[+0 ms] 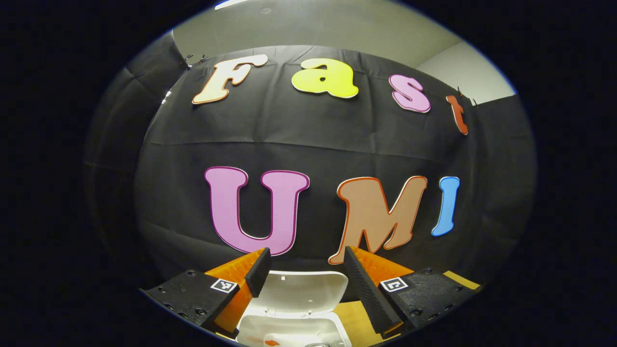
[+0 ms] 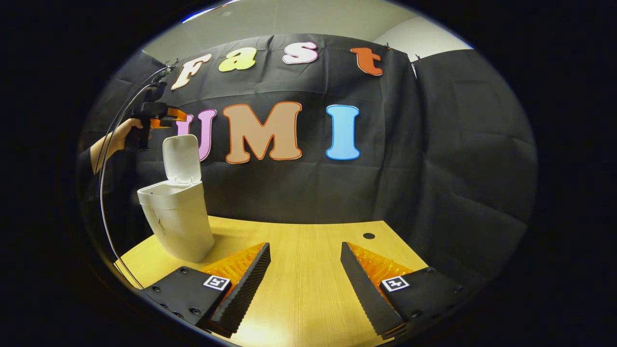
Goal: Press the lid of the desktop garbage bin to open it, pick up the crumpled paper on the desktop and throw it into the bin, then pick up the pop can on the desktop and drop it into the bin, and finally close the garbage bin lid.
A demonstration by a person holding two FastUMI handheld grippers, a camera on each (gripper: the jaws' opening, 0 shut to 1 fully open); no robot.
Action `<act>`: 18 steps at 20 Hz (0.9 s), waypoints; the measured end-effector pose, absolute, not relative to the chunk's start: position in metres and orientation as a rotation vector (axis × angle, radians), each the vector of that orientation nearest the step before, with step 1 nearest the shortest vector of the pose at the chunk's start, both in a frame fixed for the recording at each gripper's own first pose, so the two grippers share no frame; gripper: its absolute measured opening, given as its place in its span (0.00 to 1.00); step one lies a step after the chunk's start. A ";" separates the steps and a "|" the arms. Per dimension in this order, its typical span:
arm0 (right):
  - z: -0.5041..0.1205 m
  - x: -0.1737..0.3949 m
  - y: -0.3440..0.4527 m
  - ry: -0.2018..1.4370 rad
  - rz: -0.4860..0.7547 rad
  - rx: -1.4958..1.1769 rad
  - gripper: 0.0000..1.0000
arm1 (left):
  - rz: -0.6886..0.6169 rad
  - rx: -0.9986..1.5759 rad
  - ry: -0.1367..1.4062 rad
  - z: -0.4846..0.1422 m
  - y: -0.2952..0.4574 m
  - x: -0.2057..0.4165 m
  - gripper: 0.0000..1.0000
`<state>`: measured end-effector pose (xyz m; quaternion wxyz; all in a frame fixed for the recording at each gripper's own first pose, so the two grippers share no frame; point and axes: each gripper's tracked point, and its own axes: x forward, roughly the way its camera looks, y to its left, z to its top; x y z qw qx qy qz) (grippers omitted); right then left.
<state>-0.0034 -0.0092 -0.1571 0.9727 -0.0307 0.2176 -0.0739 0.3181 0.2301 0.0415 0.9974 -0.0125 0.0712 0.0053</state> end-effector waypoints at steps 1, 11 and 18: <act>-0.157 -0.007 -0.013 0.442 -0.159 -0.064 0.98 | 0.013 -0.018 0.155 0.037 0.232 0.327 0.92; -0.156 -0.021 -0.024 0.467 -0.205 -0.068 0.98 | 0.016 -0.017 0.343 -0.016 0.242 0.360 0.93; -0.146 0.011 0.004 0.427 -0.124 -0.039 0.98 | 0.028 -0.012 0.304 -0.018 0.235 0.309 0.93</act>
